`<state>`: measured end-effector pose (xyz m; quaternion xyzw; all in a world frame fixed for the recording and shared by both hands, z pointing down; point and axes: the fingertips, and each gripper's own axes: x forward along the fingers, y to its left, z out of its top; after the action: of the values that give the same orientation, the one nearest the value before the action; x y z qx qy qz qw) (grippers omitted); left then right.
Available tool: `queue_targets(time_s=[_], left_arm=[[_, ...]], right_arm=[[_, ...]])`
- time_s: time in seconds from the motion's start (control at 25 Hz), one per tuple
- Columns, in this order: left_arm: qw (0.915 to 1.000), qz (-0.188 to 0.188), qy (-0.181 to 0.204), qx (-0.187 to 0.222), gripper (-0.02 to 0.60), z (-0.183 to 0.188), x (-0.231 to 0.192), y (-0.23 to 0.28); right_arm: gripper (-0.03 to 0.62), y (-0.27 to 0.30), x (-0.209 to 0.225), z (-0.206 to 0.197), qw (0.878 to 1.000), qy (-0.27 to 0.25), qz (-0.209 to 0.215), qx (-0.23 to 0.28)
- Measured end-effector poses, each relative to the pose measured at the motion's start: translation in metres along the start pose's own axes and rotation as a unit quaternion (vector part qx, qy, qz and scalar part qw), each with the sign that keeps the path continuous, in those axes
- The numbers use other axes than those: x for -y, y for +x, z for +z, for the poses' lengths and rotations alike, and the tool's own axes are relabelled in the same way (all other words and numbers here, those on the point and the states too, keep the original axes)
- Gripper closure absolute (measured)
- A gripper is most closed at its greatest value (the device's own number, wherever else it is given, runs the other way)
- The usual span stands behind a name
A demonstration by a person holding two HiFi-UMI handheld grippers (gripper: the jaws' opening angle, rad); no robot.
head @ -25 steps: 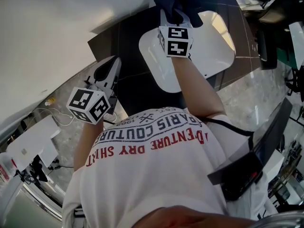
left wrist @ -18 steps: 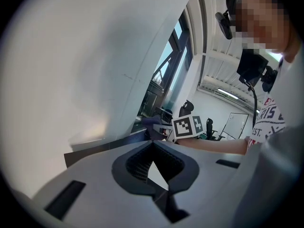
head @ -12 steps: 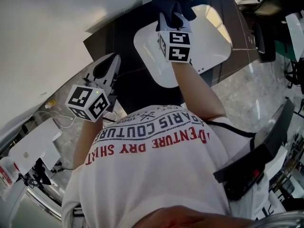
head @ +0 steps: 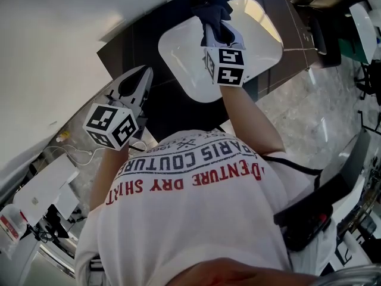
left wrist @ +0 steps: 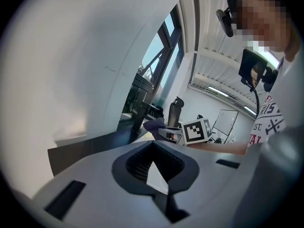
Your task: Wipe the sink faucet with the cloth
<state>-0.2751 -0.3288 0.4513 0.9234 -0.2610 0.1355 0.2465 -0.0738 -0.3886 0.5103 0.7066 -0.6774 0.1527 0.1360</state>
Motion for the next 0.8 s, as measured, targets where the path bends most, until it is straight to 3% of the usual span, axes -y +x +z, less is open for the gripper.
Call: queue_targets(time_s=[0.16, 0.32, 0.52, 0.8], left_arm=[[0.9998, -0.011, 0.011, 0.009, 0.581, 0.002, 0.01, -0.002], [0.9991, -0.013, 0.026, 0.029, 0.581, 0.003, 0.019, -0.014], [0.9982, -0.01, 0.019, 0.056, 0.58, 0.008, 0.044, -0.037], [0.9935, 0.049, 0.032, 0.098, 0.58, 0.016, 0.1, -0.072]], right_arm=[[0.526, -0.013, -0.003, 0.012, 1.0, -0.015, 0.016, 0.019], [0.526, -0.046, -0.022, 0.025, 0.997, -0.028, 0.064, 0.03], [0.526, -0.1, -0.047, 0.054, 0.991, -0.051, 0.116, 0.038], [0.526, -0.174, -0.052, 0.086, 0.977, -0.064, 0.188, 0.08]])
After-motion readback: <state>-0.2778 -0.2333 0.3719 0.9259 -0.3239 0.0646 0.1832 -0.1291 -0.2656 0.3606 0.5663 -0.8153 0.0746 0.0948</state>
